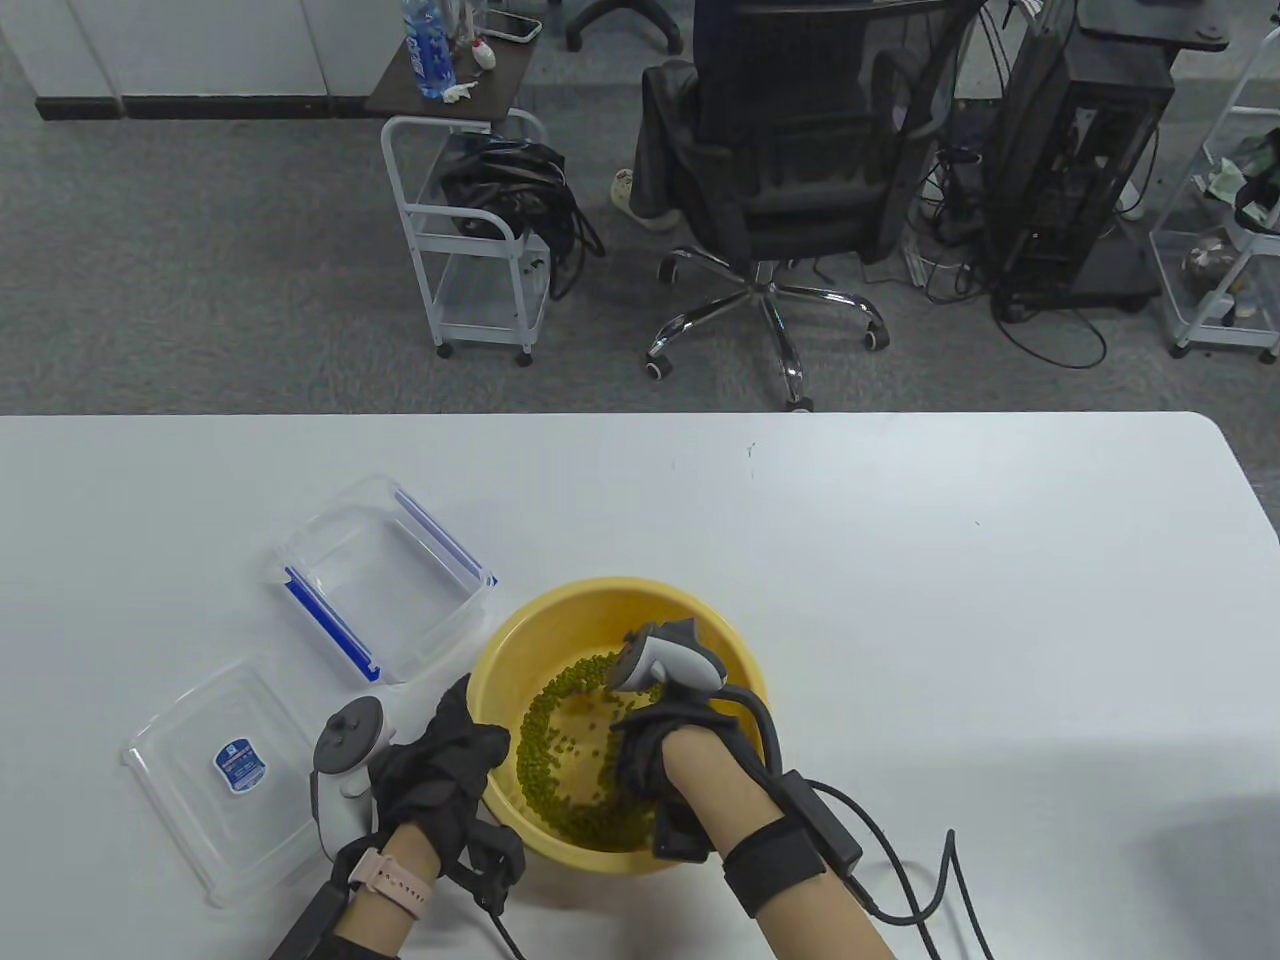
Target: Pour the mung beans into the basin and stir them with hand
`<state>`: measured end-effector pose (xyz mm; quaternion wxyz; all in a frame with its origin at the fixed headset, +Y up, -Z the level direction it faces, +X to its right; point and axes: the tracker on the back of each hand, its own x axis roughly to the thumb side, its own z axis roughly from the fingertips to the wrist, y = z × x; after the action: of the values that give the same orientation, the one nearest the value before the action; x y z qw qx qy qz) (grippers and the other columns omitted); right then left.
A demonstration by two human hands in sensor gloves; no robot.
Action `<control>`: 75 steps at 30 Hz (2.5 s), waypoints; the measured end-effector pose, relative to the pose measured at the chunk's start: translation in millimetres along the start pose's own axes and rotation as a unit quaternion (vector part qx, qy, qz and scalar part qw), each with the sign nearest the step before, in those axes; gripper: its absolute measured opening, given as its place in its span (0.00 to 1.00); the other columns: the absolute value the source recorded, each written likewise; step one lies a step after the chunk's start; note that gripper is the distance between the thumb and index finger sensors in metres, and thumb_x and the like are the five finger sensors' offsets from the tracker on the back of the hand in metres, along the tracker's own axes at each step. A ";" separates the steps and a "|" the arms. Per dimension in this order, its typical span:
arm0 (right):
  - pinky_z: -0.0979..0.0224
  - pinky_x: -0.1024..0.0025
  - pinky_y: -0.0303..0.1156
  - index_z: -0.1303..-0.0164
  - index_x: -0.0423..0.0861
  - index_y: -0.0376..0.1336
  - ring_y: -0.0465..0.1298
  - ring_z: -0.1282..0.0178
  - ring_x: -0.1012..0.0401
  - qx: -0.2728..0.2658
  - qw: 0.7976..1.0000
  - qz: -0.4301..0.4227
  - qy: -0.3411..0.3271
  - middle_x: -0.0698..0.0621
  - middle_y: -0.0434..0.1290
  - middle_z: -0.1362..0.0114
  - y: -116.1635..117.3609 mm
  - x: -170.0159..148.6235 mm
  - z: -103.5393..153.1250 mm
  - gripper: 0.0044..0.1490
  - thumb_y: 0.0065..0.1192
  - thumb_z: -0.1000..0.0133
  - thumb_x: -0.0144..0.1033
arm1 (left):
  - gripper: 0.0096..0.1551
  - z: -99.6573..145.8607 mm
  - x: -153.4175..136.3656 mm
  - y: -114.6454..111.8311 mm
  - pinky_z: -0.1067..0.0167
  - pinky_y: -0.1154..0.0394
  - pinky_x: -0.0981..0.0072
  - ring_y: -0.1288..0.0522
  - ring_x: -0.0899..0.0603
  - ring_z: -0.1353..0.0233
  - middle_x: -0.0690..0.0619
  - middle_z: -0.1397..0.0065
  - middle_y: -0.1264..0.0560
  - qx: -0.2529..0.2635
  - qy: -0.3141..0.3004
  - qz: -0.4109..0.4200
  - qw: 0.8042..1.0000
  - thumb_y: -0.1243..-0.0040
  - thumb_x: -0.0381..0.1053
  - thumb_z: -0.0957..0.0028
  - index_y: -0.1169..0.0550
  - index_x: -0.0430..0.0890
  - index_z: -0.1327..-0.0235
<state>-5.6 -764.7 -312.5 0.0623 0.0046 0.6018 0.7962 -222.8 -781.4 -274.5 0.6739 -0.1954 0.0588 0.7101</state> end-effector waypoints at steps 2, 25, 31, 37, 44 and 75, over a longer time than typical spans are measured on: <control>0.29 0.49 0.52 0.40 0.49 0.57 0.52 0.31 0.47 0.045 0.999 0.008 -0.021 0.47 0.51 0.31 12.2 16.2 -3.9 0.31 0.54 0.54 0.43 | 0.42 0.0 0.0 0.0 0.32 0.46 0.33 0.52 0.24 0.24 0.32 0.22 0.55 -0.001 0.000 -0.001 1.000 0.50 0.30 0.49 0.54 0.37 0.24; 0.26 0.54 0.49 0.38 0.52 0.52 0.47 0.28 0.49 -0.133 0.983 -0.109 0.058 0.50 0.45 0.28 -53.3 -18.9 -6.5 0.32 0.51 0.52 0.44 | 0.42 0.3 -0.2 0.6 0.32 0.46 0.33 0.52 0.24 0.24 0.32 0.22 0.55 -0.002 0.001 0.000 1.000 0.50 0.29 0.49 0.53 0.37 0.24; 0.28 0.51 0.52 0.39 0.48 0.54 0.50 0.29 0.46 -0.057 0.997 -0.031 0.039 0.46 0.47 0.30 -22.4 -10.9 -2.7 0.32 0.52 0.53 0.43 | 0.42 0.2 -0.1 0.8 0.32 0.46 0.33 0.52 0.24 0.24 0.32 0.22 0.55 -0.002 0.001 0.002 1.000 0.50 0.29 0.49 0.53 0.37 0.24; 0.32 0.50 0.57 0.40 0.48 0.56 0.55 0.33 0.46 0.067 0.995 -0.022 -0.064 0.44 0.51 0.32 7.1 28.8 -12.6 0.32 0.52 0.54 0.45 | 0.42 0.3 -0.1 0.6 0.32 0.46 0.33 0.52 0.24 0.24 0.32 0.22 0.55 -0.002 0.001 0.001 1.000 0.50 0.30 0.49 0.54 0.37 0.24; 0.20 0.63 0.43 0.37 0.63 0.46 0.44 0.26 0.60 -0.040 0.985 -0.153 -0.070 0.64 0.37 0.27 -32.9 58.6 -21.5 0.32 0.49 0.52 0.48 | 0.42 0.2 -0.1 0.6 0.32 0.46 0.33 0.52 0.24 0.24 0.32 0.22 0.55 -0.006 0.000 0.000 1.000 0.50 0.30 0.49 0.54 0.37 0.24; 0.20 0.61 0.41 0.37 0.63 0.45 0.41 0.26 0.59 -0.012 0.989 -0.129 -0.074 0.66 0.33 0.26 -20.2 58.9 -20.4 0.34 0.50 0.52 0.48 | 0.42 0.0 -0.6 0.3 0.32 0.46 0.33 0.52 0.24 0.24 0.32 0.22 0.55 -0.002 -0.003 -0.002 1.000 0.50 0.30 0.49 0.54 0.38 0.24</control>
<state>-63.8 -772.6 -341.5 0.2092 -0.0145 0.5814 0.7861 -223.1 -782.0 -274.4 0.6754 -0.1943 0.0550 0.7093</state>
